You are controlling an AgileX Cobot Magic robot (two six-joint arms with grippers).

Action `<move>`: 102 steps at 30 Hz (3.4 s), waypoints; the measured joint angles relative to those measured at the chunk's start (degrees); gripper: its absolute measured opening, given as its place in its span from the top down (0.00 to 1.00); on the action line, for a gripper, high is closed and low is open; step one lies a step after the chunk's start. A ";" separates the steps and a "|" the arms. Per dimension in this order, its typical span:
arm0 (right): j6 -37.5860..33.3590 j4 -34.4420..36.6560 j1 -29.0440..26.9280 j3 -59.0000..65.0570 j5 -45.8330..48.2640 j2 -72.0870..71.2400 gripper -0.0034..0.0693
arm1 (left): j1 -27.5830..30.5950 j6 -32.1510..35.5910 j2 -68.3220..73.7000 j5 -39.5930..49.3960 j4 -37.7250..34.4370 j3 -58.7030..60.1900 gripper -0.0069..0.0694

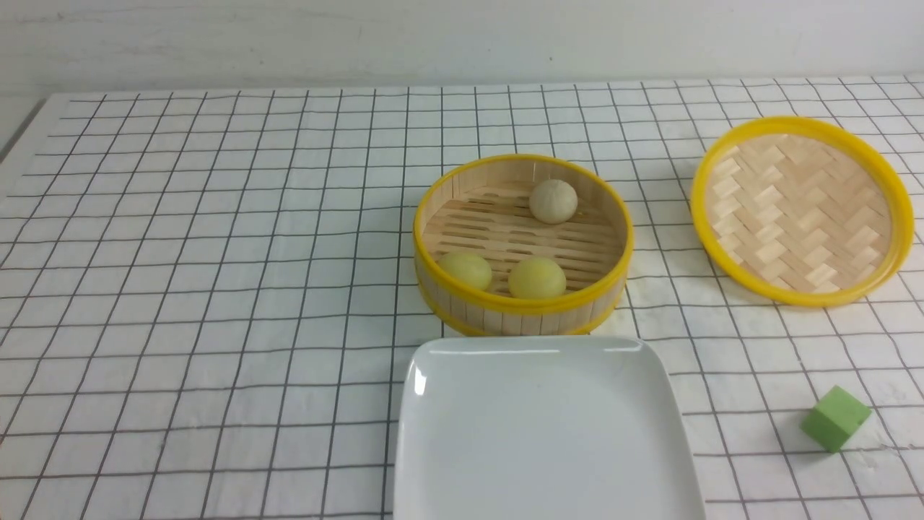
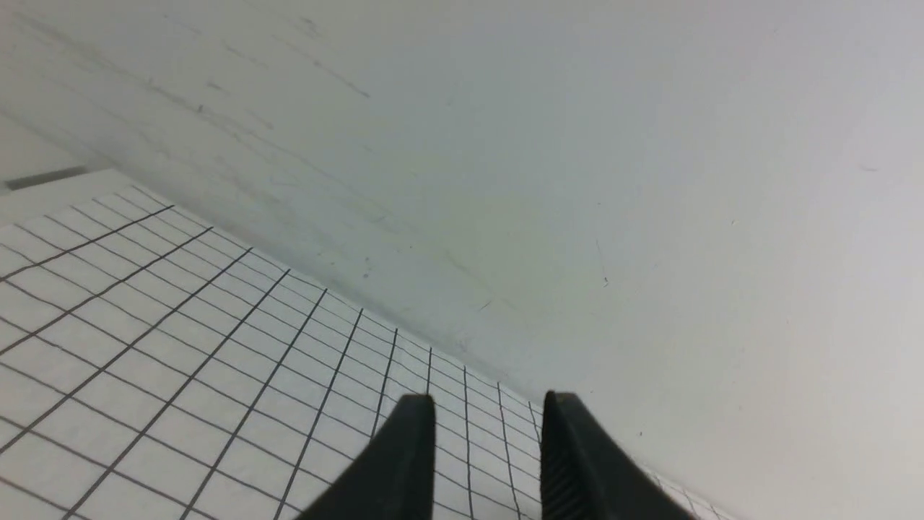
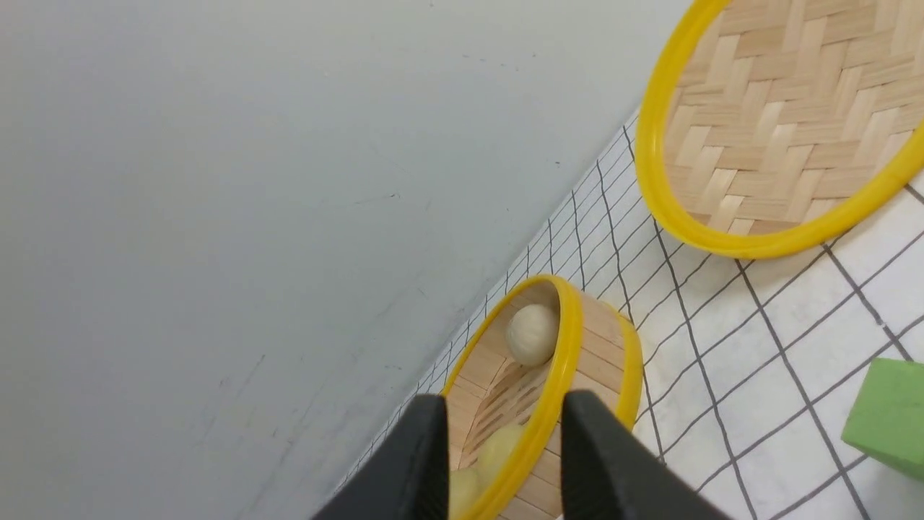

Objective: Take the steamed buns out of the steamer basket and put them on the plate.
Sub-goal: Use the right arm to grab the steamed stuffed bun that is closest to it

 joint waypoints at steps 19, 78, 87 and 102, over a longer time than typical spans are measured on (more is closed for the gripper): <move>-0.05 0.17 0.00 0.00 0.00 0.00 0.62 | 0.00 -0.24 0.00 -0.04 0.01 0.00 0.59; -39.22 -23.60 0.00 -55.82 46.73 49.77 0.62 | 0.00 -20.76 25.19 6.60 34.14 -26.56 0.59; -38.85 -26.58 0.00 -57.29 49.35 55.31 0.62 | 0.00 -45.25 36.41 -11.10 54.61 -26.56 0.59; -40.35 -25.64 0.00 -57.29 49.41 55.48 0.62 | -0.08 -65.11 53.28 -36.28 90.26 -32.92 0.59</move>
